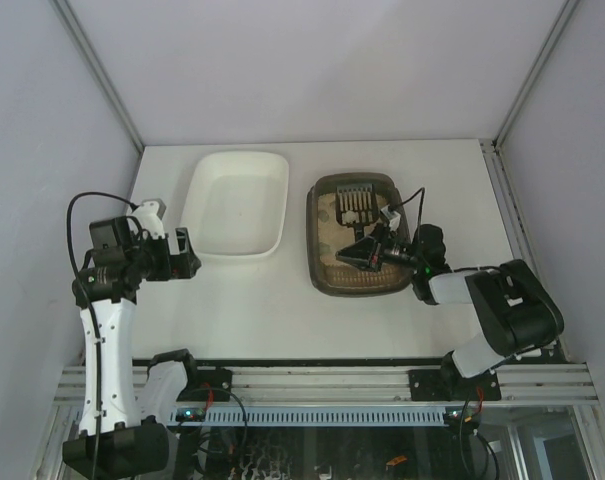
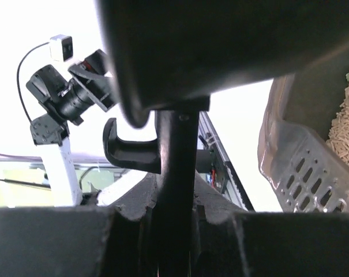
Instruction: Clean the litter box
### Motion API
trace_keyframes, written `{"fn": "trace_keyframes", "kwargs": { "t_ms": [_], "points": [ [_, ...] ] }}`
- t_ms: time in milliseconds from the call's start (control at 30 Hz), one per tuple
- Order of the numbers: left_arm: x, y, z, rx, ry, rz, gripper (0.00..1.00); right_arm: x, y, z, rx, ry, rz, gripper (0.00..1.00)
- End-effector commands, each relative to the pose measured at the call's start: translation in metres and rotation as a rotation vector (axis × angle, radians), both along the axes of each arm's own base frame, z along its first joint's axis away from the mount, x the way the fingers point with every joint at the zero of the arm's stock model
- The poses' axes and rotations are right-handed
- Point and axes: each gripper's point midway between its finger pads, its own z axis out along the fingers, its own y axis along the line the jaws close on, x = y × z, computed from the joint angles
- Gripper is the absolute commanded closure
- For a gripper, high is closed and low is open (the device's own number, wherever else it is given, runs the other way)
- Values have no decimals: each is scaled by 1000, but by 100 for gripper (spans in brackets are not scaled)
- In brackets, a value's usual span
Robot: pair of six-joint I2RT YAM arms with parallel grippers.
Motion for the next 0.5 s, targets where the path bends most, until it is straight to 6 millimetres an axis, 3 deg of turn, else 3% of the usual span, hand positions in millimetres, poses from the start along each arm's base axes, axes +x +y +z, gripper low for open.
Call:
{"fn": "trace_keyframes", "kwargs": {
  "t_ms": [0,200,367,467],
  "points": [
    [3,-2,3,-15,-18,-13,1,14,-17,15,-75,-109,-63,100],
    [-4,-4,12,-88,39,-39,2,18,0,26,-263,-143,1,100],
    [-6,-15,43,-330,59,-78,4,36,24,43,-487,-167,44,100],
    [-8,-18,60,-410,49,-84,4,49,39,45,-725,-184,64,100]
  ]
}}
